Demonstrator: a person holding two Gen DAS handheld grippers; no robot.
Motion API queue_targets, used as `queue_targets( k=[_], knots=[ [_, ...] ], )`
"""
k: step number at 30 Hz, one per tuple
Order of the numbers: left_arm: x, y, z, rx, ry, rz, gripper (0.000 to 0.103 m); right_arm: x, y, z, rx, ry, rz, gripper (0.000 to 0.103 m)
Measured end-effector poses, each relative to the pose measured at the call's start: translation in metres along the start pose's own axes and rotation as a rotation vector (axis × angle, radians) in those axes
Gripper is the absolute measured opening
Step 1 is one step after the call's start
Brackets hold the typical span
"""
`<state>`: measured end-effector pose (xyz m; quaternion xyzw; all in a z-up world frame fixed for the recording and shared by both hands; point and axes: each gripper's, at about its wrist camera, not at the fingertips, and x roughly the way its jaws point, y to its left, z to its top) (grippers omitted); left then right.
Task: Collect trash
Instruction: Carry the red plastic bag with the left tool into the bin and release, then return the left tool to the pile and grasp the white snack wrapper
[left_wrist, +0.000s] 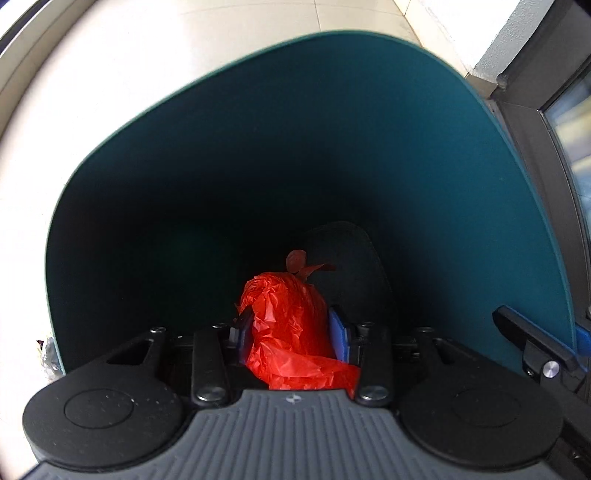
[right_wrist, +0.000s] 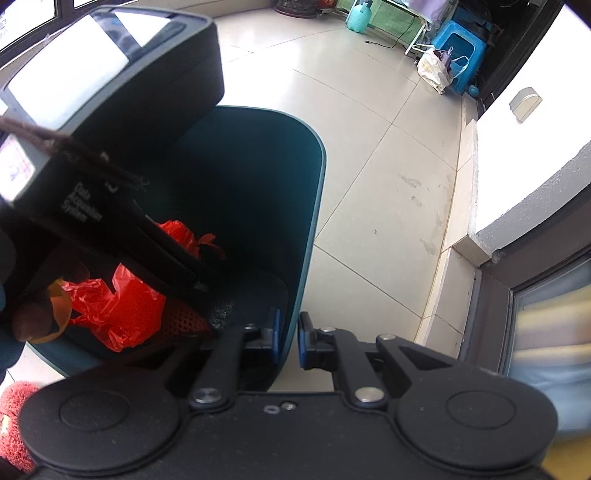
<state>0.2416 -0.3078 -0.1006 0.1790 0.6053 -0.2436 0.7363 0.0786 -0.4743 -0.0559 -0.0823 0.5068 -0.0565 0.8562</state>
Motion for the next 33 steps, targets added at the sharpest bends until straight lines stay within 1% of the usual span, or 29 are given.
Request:
queue_targets(
  k=[2,4,5,6,10,13,16,20,25,30,33],
  knots=[
    [0.001,0.002,-0.002,-0.001,0.003,-0.005,0.043,0.0,0.001,0.0,0.001,0.004,-0.003,0.008],
    [0.0,0.002,-0.005,-0.003,-0.009,-0.012,0.052,0.0,0.002,0.0,0.001,0.008,-0.006,0.008],
    [-0.002,0.003,-0.007,-0.005,-0.02,-0.018,0.059,0.0,0.002,-0.001,0.003,0.01,-0.007,0.008],
    [-0.007,0.006,-0.009,-0.005,-0.033,-0.022,0.062,0.001,0.001,-0.001,0.005,0.012,-0.007,0.008],
    [-0.021,0.011,-0.017,-0.005,-0.059,-0.03,0.062,0.002,-0.002,-0.001,0.017,0.019,-0.006,0.008],
    [-0.035,0.011,-0.023,0.008,-0.093,-0.032,0.062,0.004,-0.004,-0.002,0.022,0.024,-0.009,0.008],
    [-0.054,0.016,-0.034,0.028,-0.128,-0.01,0.062,0.006,-0.005,-0.004,0.027,0.031,-0.014,0.008],
    [-0.078,0.031,-0.043,0.017,-0.163,-0.013,0.062,0.008,-0.009,-0.007,0.038,0.041,-0.014,0.008],
    [-0.109,0.061,-0.064,-0.021,-0.223,-0.019,0.062,0.01,-0.013,-0.01,0.05,0.048,-0.012,0.007],
    [-0.138,0.099,-0.09,-0.098,-0.267,0.022,0.062,0.011,-0.016,-0.011,0.05,0.05,-0.006,0.007],
    [-0.145,0.121,-0.103,-0.143,-0.278,0.057,0.062,0.011,-0.017,-0.011,0.043,0.051,-0.004,0.007]
  ],
)
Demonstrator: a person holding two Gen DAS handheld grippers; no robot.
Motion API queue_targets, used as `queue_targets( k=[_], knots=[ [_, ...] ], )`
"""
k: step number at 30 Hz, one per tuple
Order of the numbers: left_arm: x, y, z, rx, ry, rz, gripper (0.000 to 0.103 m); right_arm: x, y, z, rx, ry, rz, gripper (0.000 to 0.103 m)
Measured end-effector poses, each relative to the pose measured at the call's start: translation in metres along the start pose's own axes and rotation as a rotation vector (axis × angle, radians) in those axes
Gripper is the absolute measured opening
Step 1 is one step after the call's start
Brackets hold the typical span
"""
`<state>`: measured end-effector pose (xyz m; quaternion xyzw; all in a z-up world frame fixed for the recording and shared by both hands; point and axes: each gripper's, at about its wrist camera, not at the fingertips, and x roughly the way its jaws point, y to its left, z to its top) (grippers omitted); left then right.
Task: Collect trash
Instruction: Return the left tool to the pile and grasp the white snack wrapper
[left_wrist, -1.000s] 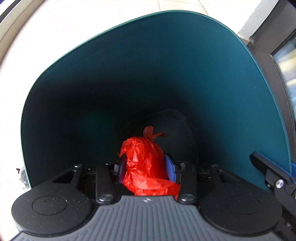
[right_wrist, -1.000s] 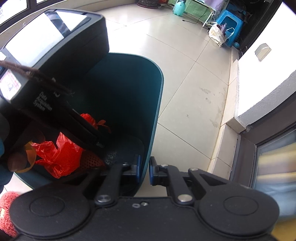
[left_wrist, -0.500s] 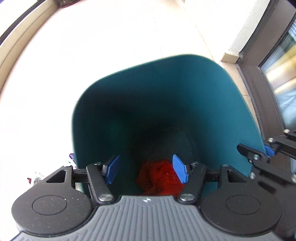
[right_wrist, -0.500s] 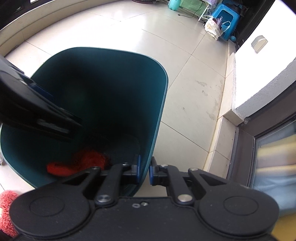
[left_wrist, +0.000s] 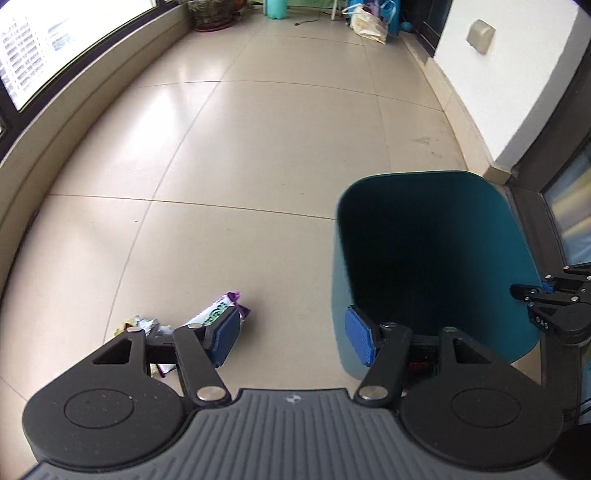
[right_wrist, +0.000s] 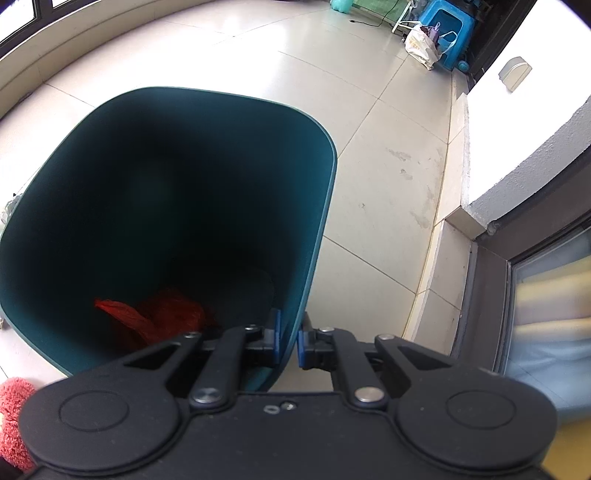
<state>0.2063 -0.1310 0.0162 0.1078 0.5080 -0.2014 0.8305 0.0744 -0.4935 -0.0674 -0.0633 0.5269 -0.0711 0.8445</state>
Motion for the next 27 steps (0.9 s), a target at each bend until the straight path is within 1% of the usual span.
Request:
queue_targets(
  k=[3,6,9,10,14,17,20,24,27],
  knots=[
    [-0.004,0.029,-0.015,-0.055,0.002,0.045,0.062,0.0,0.0,0.0,-0.004,0.0,0.0,0.007],
    [0.003,0.062,-0.039,-0.133,0.033,0.084,0.062,0.002,-0.002,0.0,0.001,0.003,0.001,0.007],
    [0.009,0.095,-0.059,-0.223,0.067,0.152,0.062,0.003,-0.002,0.001,0.002,0.009,0.002,0.007],
    [0.014,0.112,-0.071,-0.265,0.09,0.159,0.062,0.003,-0.002,0.001,0.002,0.011,0.003,0.007],
    [0.041,0.157,-0.109,-0.409,0.16,0.205,0.063,0.003,0.0,0.003,-0.002,0.019,0.003,0.007],
    [0.067,0.183,-0.136,-0.5,0.21,0.197,0.063,0.003,0.001,0.004,-0.003,0.023,0.003,0.007],
    [0.09,0.205,-0.162,-0.627,0.257,0.194,0.073,0.003,0.002,0.005,-0.005,0.026,-0.001,0.007],
    [0.126,0.216,-0.185,-0.726,0.311,0.204,0.073,0.003,0.004,0.006,-0.008,0.037,-0.006,0.008],
    [0.151,0.218,-0.197,-0.77,0.359,0.225,0.073,0.004,0.004,0.008,-0.01,0.046,-0.018,0.008]
  ],
)
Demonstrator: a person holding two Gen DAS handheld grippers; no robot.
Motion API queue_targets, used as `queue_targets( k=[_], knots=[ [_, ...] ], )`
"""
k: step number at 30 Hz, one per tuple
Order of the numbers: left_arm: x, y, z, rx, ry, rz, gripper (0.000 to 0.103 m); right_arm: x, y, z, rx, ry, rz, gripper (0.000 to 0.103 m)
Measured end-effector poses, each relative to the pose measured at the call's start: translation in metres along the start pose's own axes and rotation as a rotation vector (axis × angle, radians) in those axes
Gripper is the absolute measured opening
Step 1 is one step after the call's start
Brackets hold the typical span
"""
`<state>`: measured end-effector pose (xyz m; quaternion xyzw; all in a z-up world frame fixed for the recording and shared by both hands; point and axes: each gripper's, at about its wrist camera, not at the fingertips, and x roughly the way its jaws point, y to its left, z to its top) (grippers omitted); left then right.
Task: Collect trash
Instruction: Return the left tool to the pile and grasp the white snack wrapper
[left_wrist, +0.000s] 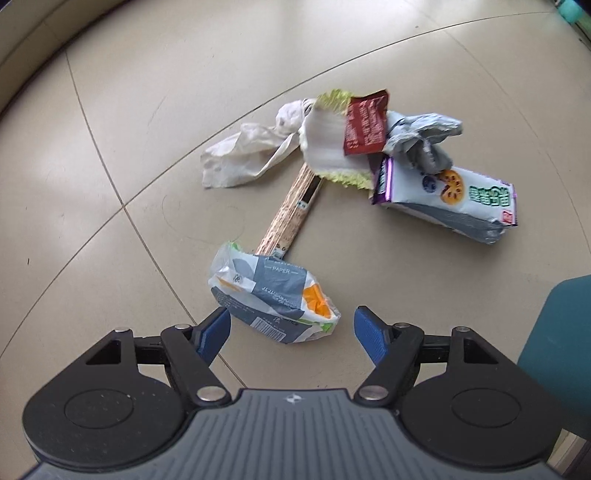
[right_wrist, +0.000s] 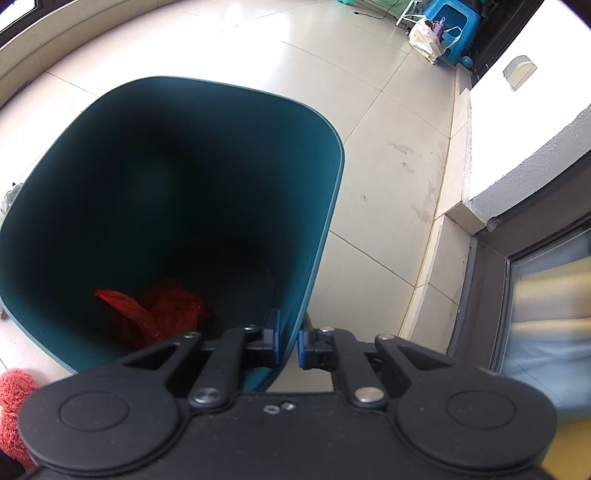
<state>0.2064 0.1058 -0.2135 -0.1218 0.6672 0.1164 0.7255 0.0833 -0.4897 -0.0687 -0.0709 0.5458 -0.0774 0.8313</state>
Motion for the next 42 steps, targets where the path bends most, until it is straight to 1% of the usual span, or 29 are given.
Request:
queue_targets(
  k=[1,6,10,13,14,15,16,17,18,19,20,23,24,26,29,33,38,42],
  knots=[
    [0.01,0.001,-0.001,-0.017,0.017,0.014,0.073,0.0,0.0,0.001,0.001,0.002,-0.003,0.008],
    [0.055,0.01,0.0,-0.075,0.087,0.009,0.073,0.001,0.004,0.003,-0.001,0.014,-0.013,0.008],
    [0.08,0.017,0.003,-0.094,0.101,0.034,0.073,0.002,0.008,0.004,-0.006,0.019,-0.028,0.008],
    [0.093,0.025,0.006,-0.11,0.116,0.034,0.072,0.003,0.009,0.005,0.003,0.018,-0.03,0.008],
    [0.096,0.027,0.006,-0.111,0.12,0.042,0.071,0.004,0.009,0.004,0.004,0.017,-0.032,0.008],
    [0.099,0.029,0.006,-0.111,0.122,0.04,0.062,0.004,0.01,0.004,0.003,0.016,-0.034,0.008],
    [0.099,0.03,0.007,-0.111,0.122,0.039,0.059,0.004,0.01,0.004,0.003,0.016,-0.034,0.008],
    [0.099,0.031,0.007,-0.111,0.119,0.045,0.053,0.005,0.01,0.003,0.005,0.016,-0.034,0.008],
    [0.098,0.031,0.007,-0.106,0.116,0.051,0.042,0.005,0.011,0.003,0.004,0.016,-0.036,0.008],
    [0.097,0.032,0.007,-0.1,0.115,0.057,0.037,0.005,0.011,0.003,0.004,0.015,-0.036,0.008],
    [0.096,0.032,0.006,-0.097,0.113,0.069,0.033,0.006,0.011,0.002,0.007,0.015,-0.037,0.008],
    [0.086,0.032,0.007,-0.073,0.09,0.126,0.032,0.006,0.011,0.001,0.014,0.014,-0.035,0.008],
    [0.085,0.033,0.006,-0.069,0.088,0.134,0.025,0.005,0.011,0.001,0.015,0.014,-0.035,0.008],
    [0.081,0.033,0.006,-0.063,0.088,0.141,0.018,0.005,0.011,0.001,0.015,0.014,-0.035,0.008],
    [0.07,0.03,0.003,-0.035,0.066,0.14,0.015,0.006,0.01,0.001,0.017,0.015,-0.032,0.008],
    [0.052,0.02,0.002,0.021,0.029,0.16,0.014,0.006,0.01,0.002,0.017,0.013,-0.03,0.008],
    [0.015,0.01,0.002,0.067,-0.007,0.108,0.014,0.003,0.011,0.002,0.018,0.003,-0.025,0.008],
    [-0.03,-0.008,-0.002,0.15,-0.046,0.055,0.014,0.0,0.011,0.001,0.018,-0.009,-0.016,0.008]
  ],
)
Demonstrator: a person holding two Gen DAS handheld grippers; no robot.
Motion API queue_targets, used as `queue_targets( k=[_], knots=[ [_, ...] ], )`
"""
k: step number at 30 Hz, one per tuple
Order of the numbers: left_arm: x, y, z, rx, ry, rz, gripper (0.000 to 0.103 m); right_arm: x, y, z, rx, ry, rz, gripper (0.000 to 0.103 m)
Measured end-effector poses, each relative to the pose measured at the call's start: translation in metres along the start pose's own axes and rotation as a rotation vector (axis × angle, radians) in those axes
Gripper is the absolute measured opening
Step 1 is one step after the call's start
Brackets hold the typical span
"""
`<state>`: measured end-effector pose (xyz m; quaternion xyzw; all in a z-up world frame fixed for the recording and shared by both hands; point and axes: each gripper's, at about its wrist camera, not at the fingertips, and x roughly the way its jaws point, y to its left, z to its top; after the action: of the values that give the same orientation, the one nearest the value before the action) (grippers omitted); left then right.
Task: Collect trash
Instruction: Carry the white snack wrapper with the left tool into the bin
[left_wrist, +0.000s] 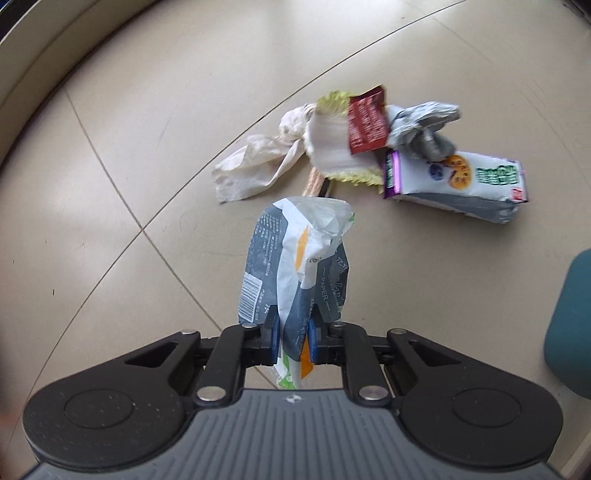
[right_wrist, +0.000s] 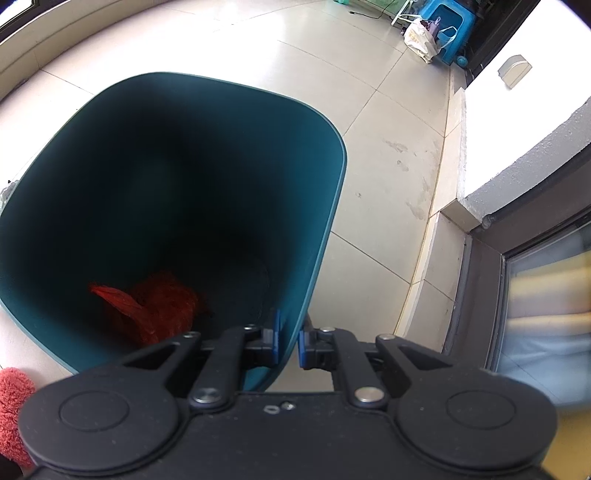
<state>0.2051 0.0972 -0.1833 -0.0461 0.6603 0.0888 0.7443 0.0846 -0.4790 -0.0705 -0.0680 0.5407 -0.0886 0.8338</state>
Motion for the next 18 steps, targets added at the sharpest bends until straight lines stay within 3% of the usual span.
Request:
queue_targets(
  k=[8,18],
  knots=[
    [-0.107,-0.069,0.019,0.185,-0.145,-0.131,0.014,-0.008,0.004,0.002,-0.006,-0.024,0.012,0.008],
    [-0.215,-0.175,0.016,0.427,-0.289,-0.319,0.014,-0.014,0.012,0.006,-0.032,-0.042,0.001,0.008]
  ],
)
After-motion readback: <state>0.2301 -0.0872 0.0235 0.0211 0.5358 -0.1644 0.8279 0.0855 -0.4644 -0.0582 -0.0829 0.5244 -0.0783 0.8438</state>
